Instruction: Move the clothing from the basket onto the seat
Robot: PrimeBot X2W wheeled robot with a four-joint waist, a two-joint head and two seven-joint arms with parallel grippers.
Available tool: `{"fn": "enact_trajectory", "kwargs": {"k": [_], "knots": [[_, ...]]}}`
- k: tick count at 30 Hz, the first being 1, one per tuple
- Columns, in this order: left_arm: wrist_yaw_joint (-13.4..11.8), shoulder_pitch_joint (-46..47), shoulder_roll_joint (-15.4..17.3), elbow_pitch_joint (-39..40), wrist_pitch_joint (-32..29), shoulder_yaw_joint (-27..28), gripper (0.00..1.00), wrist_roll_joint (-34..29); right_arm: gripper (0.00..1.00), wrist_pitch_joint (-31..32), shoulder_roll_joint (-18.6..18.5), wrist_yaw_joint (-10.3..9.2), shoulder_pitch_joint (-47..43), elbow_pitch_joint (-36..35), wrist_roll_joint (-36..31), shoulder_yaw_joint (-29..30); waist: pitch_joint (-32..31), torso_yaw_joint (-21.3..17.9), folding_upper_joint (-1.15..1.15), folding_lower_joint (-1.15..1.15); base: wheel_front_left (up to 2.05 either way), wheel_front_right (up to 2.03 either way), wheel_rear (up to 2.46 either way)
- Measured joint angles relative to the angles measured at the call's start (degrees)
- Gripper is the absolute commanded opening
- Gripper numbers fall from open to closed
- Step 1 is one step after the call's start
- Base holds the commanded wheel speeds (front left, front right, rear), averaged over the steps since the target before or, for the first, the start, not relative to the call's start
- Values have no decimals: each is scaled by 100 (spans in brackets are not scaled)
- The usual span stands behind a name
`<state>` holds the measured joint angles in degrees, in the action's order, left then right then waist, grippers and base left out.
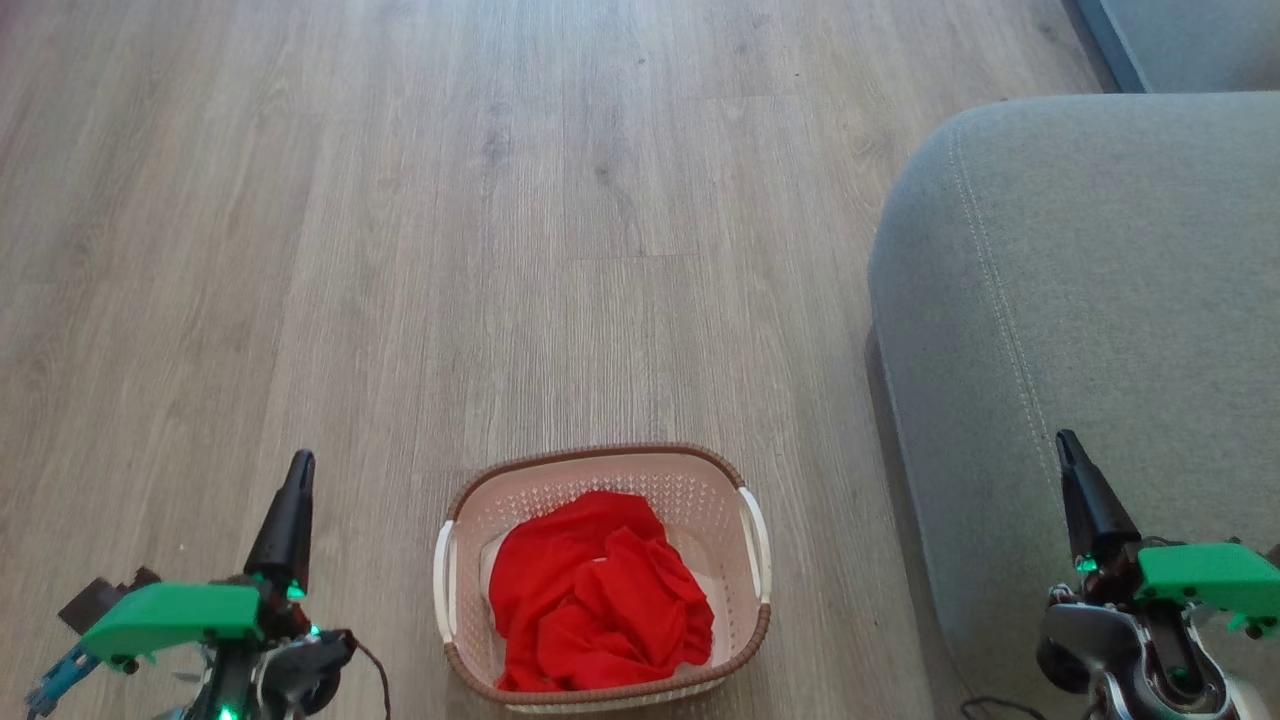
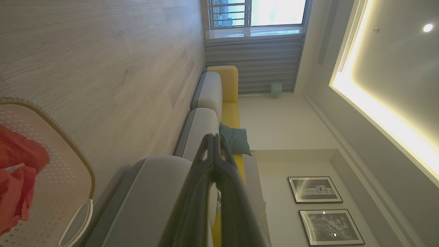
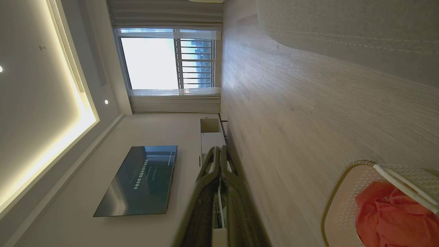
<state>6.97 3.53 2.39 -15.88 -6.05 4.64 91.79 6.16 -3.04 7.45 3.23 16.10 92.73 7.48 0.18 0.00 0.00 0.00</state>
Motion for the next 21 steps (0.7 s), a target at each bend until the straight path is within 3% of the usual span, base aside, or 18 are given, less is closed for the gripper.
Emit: {"fn": "enact_trajectory", "kwargs": {"k": [16,17,21], "knots": [[0,0,0,0,0,0,0,0,0,0,0,0,0,0,0,0,0,0,0,0,0,0,0],[0,0,0,0,0,0,100,0,100,0,0,0,0,0,0,0,0,0,0,0,0,0,0],[-10,-170,-26,-302,7,-25,100,-2,100,-1,1,2,-163,320,2,-40,1,0,0,0,0,0,0]]}}
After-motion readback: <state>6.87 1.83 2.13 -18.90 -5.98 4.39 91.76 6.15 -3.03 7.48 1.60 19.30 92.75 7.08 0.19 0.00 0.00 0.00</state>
